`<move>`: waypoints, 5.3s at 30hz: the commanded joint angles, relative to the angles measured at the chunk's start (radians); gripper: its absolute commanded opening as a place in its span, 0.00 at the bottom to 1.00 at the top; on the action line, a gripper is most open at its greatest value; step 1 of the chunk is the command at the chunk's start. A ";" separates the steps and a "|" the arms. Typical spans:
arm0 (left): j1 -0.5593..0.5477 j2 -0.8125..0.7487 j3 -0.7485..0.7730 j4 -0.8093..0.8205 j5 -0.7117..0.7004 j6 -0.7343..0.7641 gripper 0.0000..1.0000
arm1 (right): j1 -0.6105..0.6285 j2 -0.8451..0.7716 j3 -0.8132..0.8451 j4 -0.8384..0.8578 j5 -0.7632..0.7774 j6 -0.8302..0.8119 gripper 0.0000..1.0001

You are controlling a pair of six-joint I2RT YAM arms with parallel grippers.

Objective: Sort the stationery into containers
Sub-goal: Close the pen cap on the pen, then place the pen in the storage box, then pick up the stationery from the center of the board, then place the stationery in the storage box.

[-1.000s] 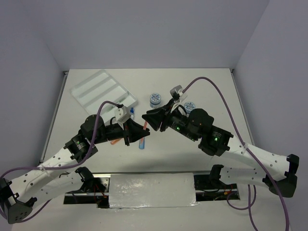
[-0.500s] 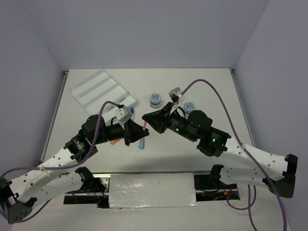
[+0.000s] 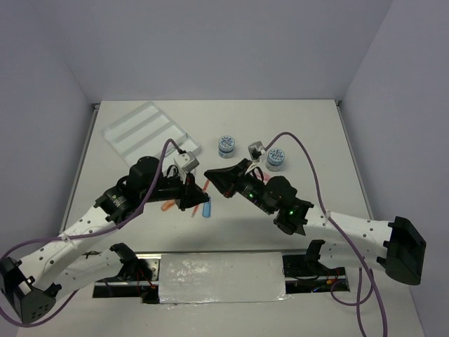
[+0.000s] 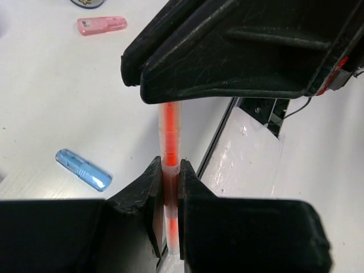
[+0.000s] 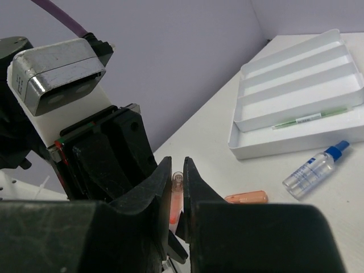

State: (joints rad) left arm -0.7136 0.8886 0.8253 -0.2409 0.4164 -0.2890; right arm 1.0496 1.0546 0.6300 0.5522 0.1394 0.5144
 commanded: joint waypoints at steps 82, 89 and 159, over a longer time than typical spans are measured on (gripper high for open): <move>0.404 0.431 0.413 -0.118 -0.128 -0.098 0.99 | -0.382 -0.547 0.192 -0.870 -0.129 -0.090 0.87; 0.229 0.547 0.318 -0.221 -0.476 -0.176 0.96 | -0.382 -0.561 0.181 -0.890 -0.124 -0.074 0.87; 0.532 0.964 0.630 -0.026 -0.719 0.711 0.00 | -0.382 -0.610 0.180 -0.948 -0.120 -0.123 0.87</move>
State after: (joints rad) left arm -0.1970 1.8103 1.4197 -0.3267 -0.3630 0.3233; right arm 0.6693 0.4400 0.7845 -0.3866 0.0216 0.4175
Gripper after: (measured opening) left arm 0.463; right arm 0.874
